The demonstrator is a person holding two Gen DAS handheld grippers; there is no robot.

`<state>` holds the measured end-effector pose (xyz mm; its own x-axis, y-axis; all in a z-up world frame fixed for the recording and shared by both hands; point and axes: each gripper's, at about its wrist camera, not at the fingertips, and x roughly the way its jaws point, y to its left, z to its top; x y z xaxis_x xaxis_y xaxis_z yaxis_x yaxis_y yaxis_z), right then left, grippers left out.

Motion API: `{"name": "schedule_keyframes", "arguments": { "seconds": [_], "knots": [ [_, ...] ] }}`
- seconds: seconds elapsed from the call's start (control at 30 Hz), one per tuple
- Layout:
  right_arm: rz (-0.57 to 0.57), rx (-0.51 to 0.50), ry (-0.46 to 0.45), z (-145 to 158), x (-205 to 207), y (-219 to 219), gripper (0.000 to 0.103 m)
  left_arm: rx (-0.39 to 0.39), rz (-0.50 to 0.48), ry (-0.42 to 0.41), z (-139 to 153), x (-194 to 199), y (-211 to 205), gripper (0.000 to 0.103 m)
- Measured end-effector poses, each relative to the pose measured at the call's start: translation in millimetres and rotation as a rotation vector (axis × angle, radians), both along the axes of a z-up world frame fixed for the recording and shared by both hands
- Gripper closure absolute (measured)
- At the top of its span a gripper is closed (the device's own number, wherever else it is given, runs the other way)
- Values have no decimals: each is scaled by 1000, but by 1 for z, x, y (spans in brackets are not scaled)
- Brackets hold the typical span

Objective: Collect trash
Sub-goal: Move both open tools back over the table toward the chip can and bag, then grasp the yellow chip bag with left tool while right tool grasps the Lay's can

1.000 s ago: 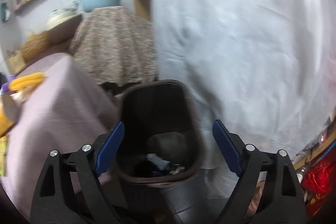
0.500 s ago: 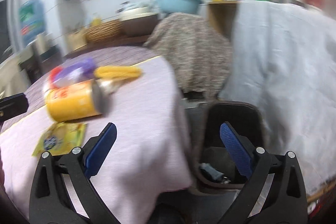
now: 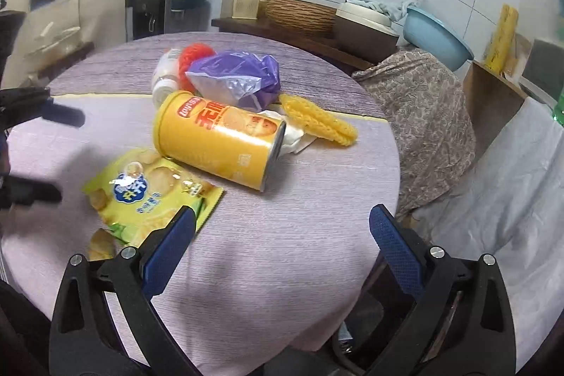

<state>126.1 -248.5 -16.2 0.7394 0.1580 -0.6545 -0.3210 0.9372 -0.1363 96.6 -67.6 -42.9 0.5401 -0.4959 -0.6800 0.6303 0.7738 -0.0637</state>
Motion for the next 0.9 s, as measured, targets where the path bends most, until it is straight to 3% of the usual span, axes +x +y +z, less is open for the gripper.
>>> {"name": "schedule_keyframes", "arguments": {
  "seconds": [0.1, 0.23, 0.47, 0.63, 0.9],
  "knots": [
    [-28, 51, -10, 4, 1, -10, 6, 105, -83, -20, -15, -6, -22, 26],
    [-56, 118, -10, 5, 0, -21, 6, 252, -159, -75, -28, -16, -48, 30],
    [-103, 150, -11, 3, -1, -33, 6, 341, -204, -57, -43, -7, -67, 37],
    [-112, 166, -14, 4, -1, -37, 6, 272, -187, 3, -46, 6, -63, 45],
    [-84, 150, 1, 1, 3, -27, 6, 189, -146, 57, -45, 9, -52, 83]
  ]
}}
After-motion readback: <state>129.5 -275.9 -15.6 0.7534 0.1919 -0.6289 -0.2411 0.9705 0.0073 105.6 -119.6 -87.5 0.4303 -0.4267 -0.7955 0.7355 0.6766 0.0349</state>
